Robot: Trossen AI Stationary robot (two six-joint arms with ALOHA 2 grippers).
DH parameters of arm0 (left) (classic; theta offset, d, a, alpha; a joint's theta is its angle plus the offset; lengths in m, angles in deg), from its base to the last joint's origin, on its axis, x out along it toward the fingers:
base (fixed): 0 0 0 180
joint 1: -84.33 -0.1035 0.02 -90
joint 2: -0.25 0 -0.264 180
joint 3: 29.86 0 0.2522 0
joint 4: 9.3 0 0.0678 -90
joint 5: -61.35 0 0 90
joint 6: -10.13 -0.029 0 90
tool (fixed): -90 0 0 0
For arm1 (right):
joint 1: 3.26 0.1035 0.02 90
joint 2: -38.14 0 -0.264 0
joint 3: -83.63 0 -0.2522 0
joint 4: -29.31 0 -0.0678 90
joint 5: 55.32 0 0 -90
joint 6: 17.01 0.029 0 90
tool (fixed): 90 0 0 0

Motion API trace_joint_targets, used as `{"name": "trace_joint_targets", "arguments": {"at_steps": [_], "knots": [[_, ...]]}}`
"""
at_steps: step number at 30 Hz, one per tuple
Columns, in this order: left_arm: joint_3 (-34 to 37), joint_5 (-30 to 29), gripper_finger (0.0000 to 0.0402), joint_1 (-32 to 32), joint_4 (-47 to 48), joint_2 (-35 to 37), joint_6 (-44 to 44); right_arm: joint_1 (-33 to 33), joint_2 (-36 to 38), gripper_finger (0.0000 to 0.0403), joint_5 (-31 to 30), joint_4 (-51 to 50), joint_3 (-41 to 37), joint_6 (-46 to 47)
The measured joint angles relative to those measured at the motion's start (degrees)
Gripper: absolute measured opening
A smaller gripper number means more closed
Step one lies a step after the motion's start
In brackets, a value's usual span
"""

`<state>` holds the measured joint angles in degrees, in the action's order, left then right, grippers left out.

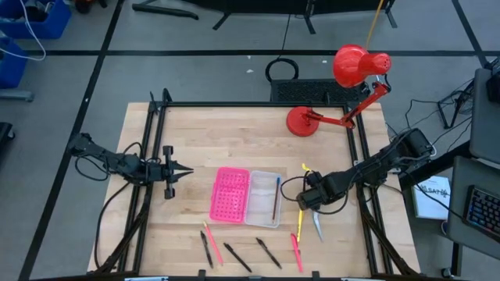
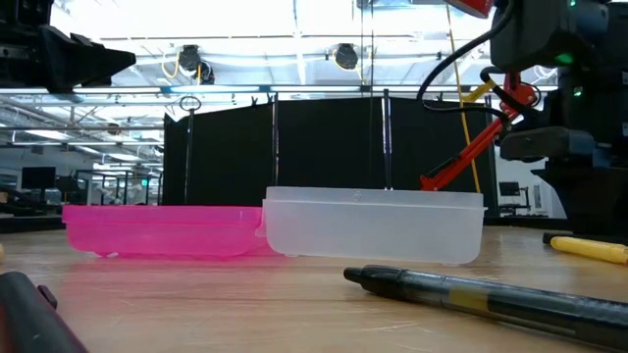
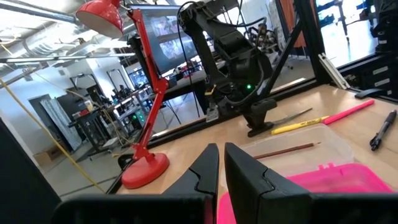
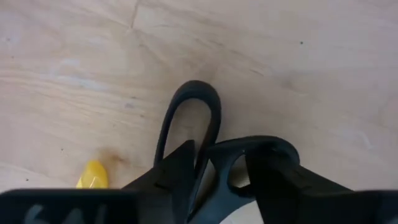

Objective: Pick & place school supplies into a supply box
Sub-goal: Put the black scissors into the pink box

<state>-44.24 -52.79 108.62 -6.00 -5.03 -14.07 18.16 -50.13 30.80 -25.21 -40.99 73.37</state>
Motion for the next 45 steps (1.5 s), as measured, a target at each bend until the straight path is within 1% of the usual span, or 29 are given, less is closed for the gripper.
{"name": "trace_joint_targets", "arguments": {"at_steps": [6, 13, 18, 23, 26, 32, 34, 39, 42, 45], "knots": [[0.0, 0.0, 0.0035, -0.01, -0.02, -0.01, 0.72, -2.02, 0.04, 0.0047, 2.02, 1.5, -2.7, -2.22], [0.0, 0.0, 0.0035, -0.01, -0.02, -0.02, 0.72, -3.76, 0.17, 0.0048, 3.02, 2.2, -3.32, -4.52], [0.0, 0.0, 0.0035, -0.01, 0.28, 0.0, 0.7, -3.78, 4.08, 0.0048, 2.13, 3.68, -3.38, -4.78], [0.0, -0.2, 0.0035, -0.01, 0.98, -0.02, 0.79, -3.73, 10.93, 0.0047, -1.12, 2.46, -3.71, -3.15], [0.0, -0.42, 0.0035, -0.01, 1.03, -0.01, 1.4, -3.62, 15.04, 0.0047, -4.12, 2.74, -3.65, -2.76], [0.0, -0.48, 0.0035, 0.0, 1.23, 0.0, 2.27, -3.58, 20.45, 0.0047, -8.58, 4.31, -3.6, -2.52], [0.0, -0.5, 0.0035, -0.01, 1.31, 0.0, 2.51, -3.6, 21.95, 0.0047, -9.64, 7.39, -3.6, -2.0], [0.0, -0.52, 0.0035, -0.01, 1.29, 0.0, 3.65, -5.4, 24.87, 0.0046, -9.96, 17.92, -3.51, -1.93], [0.0, -0.52, 0.0035, -0.01, 1.27, 0.0, 4.03, -6.85, 25.05, 0.0046, -10.23, 26.59, -3.5, -1.64], [0.0, -0.52, 0.0035, -0.01, 1.27, 0.0, 4.05, -8.63, 23.78, 0.0046, -11.99, 35.2, -3.43, -1.78]]}}
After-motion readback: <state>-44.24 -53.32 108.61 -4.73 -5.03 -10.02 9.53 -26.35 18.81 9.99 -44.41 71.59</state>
